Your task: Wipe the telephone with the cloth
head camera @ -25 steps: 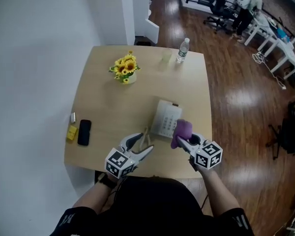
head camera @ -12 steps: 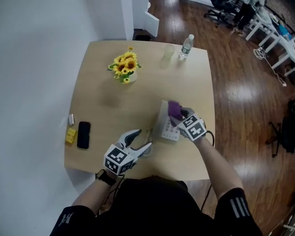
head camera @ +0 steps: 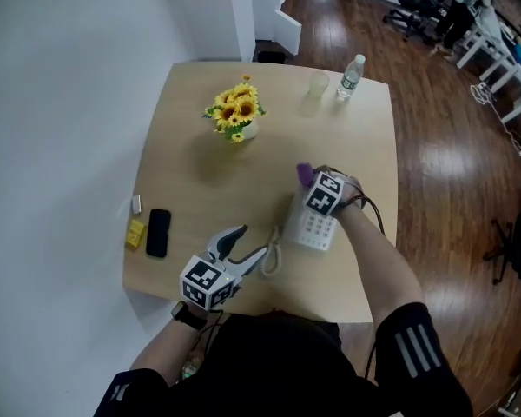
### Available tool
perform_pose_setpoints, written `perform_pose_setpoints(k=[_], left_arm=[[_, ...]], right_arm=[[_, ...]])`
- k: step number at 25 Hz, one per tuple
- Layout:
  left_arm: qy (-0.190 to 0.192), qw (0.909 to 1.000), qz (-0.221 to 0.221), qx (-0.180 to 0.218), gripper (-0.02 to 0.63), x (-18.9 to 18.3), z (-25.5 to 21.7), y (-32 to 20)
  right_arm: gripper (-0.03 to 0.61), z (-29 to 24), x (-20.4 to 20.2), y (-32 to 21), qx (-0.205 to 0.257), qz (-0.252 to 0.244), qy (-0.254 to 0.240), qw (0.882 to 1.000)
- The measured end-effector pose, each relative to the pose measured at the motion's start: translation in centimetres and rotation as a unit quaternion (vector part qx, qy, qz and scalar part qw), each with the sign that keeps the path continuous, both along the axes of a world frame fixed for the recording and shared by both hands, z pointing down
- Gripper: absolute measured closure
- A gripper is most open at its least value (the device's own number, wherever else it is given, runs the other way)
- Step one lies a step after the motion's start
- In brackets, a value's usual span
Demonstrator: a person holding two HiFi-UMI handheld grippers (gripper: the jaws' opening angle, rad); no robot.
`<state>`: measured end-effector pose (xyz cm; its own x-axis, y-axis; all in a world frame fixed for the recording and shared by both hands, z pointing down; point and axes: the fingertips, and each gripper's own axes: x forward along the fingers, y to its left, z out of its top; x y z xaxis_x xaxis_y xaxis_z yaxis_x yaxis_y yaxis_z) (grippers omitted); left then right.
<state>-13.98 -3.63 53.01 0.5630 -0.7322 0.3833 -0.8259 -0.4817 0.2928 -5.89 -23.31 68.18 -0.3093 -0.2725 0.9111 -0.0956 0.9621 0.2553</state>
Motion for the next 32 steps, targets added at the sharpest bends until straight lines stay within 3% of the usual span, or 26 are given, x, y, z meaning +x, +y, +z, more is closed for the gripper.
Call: perform_pose_setpoints(k=[4,13,18,32], left_arm=[[-0.01,0.9999,-0.005,-0.011,0.348,-0.4,0.3,0.0],[-0.01,0.9999,-0.004,-0.007,0.348,0.0,0.4,-1.6],[-0.015,0.9999,0.004,0.001,0.348,0.8,0.2,-2.3],[-0.013,0.9998,-0.001,-0.013,0.348,1.6,0.5,-2.5]], right_arm=[[0.446,0.0,-0.5,-0.6,-0.004,0.015,-0.013,1.0],[0.456,0.1,-1.5,6.2,0.014,-0.092,0.019,0.995],[0.454,1.2,-2.2,9.4,0.027,-0.116,0.003,0.993],[0.446,6.0,-1.4,21.3,-0.008,-0.213,0.016,0.977]])
